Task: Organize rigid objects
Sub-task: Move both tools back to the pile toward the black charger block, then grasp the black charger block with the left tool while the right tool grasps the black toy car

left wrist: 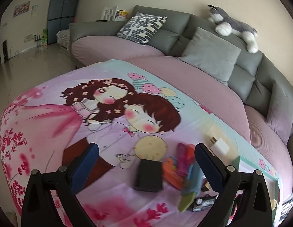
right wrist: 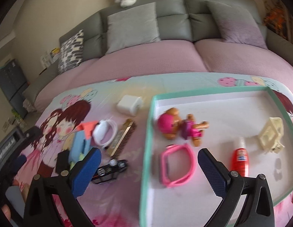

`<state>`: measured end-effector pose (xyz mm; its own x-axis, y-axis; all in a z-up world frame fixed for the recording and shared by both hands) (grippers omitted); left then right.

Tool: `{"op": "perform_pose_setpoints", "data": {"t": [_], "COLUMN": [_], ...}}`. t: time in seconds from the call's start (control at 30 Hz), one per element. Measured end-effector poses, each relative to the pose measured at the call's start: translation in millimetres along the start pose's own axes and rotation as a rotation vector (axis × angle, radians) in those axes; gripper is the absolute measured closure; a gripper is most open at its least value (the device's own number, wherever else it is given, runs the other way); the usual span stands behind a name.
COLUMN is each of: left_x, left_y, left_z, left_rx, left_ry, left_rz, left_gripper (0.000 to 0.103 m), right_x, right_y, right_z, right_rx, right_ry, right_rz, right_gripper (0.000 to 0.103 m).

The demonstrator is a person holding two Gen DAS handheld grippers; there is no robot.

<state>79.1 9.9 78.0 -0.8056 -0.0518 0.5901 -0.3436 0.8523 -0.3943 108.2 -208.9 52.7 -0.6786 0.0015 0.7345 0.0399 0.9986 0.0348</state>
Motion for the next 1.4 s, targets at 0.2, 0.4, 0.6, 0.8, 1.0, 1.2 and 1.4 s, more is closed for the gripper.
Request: {"op": "perform_pose_setpoints", "data": {"t": [0.2, 0.4, 0.6, 0.8, 1.0, 1.2, 1.4], "left_x": [-7.8, -28.7, -45.9, -55.3, -55.8, -57.8, -64.9], "left_y": [23.7, 27.0, 22.1, 28.9, 23.8, 18.3, 14.5], "left_z": [-4.3, 4.2, 17.9, 24.7, 26.2, 27.7, 32.4], "left_rx": [0.045, 0.012, -0.060, -0.049, -0.069, -0.098, -0.119], "left_ry": [0.056, 0.187, 0.278, 0.324, 0.327, 0.330, 0.351], "left_rz": [0.006, -0.004, -0.074, -0.105, -0.095, -0.082, -0.072], "left_gripper": [0.002, 0.002, 0.002, 0.002, 0.002, 0.002, 0.002], "right_x": [-7.5, -18.8, -24.1, -22.9, -12.4, -13.6, -16.1], "right_y": [36.5, 41.2, 42.9, 49.7, 60.6, 69.0, 75.3], "right_z": [11.6, 19.0, 22.0, 23.8, 23.8, 29.0, 33.3], "right_rx": [0.097, 0.105, 0.138, 0.194, 0.267, 0.319, 0.342], "right_ry": [0.024, 0.068, 0.075, 0.057, -0.004, -0.006, -0.006], "right_rz": [-0.060, -0.042, 0.007, 0.046, 0.062, 0.058, 0.050], "right_gripper": [0.000, 0.007, 0.011, 0.011, 0.011, 0.011, 0.011]}}
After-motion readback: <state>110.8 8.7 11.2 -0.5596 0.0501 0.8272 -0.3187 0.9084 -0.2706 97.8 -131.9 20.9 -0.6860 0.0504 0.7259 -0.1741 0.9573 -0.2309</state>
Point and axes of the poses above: each gripper's, at about its wrist camera, not at the fingertips, and x roughly against the way its jaws point, y to its left, z to its underside, the point moved 1 cm from there along -x, roughly the way its jaws point, and after that the axes turned 13 degrees about z, right-handed, at the moved point
